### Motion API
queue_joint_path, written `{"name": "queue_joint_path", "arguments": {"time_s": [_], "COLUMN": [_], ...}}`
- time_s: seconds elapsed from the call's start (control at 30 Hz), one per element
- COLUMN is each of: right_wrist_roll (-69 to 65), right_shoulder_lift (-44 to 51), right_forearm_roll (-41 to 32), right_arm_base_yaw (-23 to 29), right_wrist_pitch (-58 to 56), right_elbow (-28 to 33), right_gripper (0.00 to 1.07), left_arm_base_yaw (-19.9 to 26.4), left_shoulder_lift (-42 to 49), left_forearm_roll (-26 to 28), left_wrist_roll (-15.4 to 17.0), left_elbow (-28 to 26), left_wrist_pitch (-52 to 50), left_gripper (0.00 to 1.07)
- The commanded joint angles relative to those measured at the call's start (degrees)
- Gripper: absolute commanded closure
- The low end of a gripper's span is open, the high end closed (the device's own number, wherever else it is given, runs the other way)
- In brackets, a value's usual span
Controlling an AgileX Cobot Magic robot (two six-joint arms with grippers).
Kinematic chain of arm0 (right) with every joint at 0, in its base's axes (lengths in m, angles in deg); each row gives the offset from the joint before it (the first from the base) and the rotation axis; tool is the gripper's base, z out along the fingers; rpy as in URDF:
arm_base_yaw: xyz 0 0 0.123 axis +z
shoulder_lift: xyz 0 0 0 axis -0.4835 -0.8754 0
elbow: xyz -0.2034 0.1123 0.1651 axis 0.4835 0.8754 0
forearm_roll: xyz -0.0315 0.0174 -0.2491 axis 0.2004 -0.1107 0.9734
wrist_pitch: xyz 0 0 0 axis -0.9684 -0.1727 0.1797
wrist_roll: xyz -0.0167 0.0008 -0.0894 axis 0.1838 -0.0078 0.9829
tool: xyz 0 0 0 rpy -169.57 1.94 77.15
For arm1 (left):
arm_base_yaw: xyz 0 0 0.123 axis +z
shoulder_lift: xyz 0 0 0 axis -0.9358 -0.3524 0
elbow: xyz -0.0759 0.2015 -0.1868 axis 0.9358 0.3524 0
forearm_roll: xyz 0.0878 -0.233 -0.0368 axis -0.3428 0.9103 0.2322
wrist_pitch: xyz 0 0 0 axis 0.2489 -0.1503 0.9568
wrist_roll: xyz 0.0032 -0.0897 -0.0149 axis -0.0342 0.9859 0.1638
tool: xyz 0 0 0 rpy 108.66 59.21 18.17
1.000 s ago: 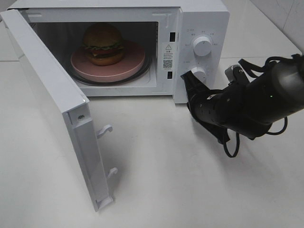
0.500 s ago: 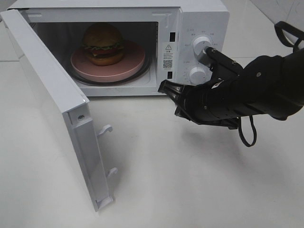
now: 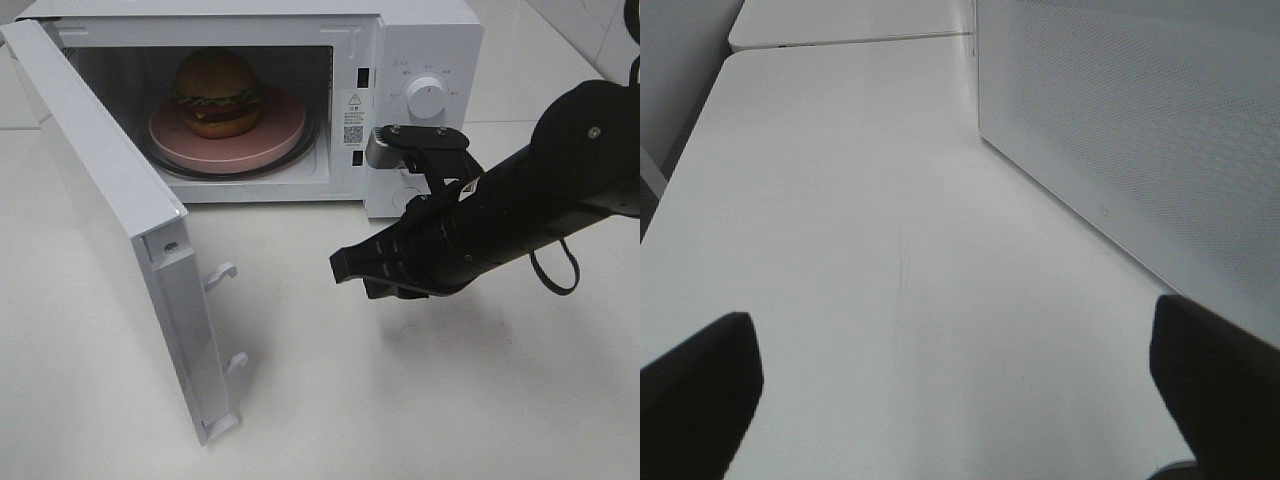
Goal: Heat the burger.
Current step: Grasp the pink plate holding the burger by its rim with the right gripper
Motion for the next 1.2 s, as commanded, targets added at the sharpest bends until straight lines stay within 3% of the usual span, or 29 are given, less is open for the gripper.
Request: {"name": "queue_joint_path", "arguments": {"time_s": [0.03, 0.07, 0.33, 0.53, 0.77, 0.93, 1.07, 1.13, 1.17, 1.2], "right_wrist_roll": [2.23, 3.44, 12.95, 21.72, 45.89, 51.97, 52.20, 51.74, 51.74, 51.39], "right_shoulder_lift": [1.55, 2.06, 4.30, 5.21, 5.39, 5.39, 5.39, 5.39, 5.39, 5.39], "right_forearm_roll": [7.10, 11.46, 22.40, 22.98, 23.89, 26.13, 28.25, 29.62, 29.62, 30.48], "right_arm_base_yaw": [-0.23, -0.23, -0.23, -0.23, -0.23, -0.23, -0.23, -0.23, -0.23, -0.23], "right_wrist_pitch": [-4.35, -7.16, -18.22, -21.89, -25.61, -25.61, -24.87, -24.64, -24.64, -23.89], "right_elbow": [-0.06, -0.34, -3.32, -4.76, -6.70, -6.70, -6.82, -7.28, -7.28, -7.62], "right_gripper": [1.06, 1.05, 1.03, 1.02, 0.99, 0.96, 0.84, 0.70, 0.70, 0.56], "left_arm_base_yaw": [0.11, 0.11, 0.11, 0.11, 0.11, 0.11, 0.11, 0.11, 0.11, 0.11], "left_shoulder_lift": [0.97, 0.97, 0.97, 0.97, 0.97, 0.97, 0.97, 0.97, 0.97, 0.97], "left_forearm_roll": [0.11, 0.11, 0.11, 0.11, 0.11, 0.11, 0.11, 0.11, 0.11, 0.11], "left_wrist_roll": [0.17, 0.17, 0.17, 0.17, 0.17, 0.17, 0.17, 0.17, 0.17, 0.17], "left_elbow": [0.17, 0.17, 0.17, 0.17, 0.17, 0.17, 0.17, 0.17, 0.17, 0.17], "left_wrist_pitch": [-0.74, -0.74, -0.74, -0.74, -0.74, -0.74, -0.74, -0.74, -0.74, -0.74], "left_gripper": [0.09, 0.09, 0.09, 0.09, 0.09, 0.09, 0.09, 0.09, 0.09, 0.09]}}
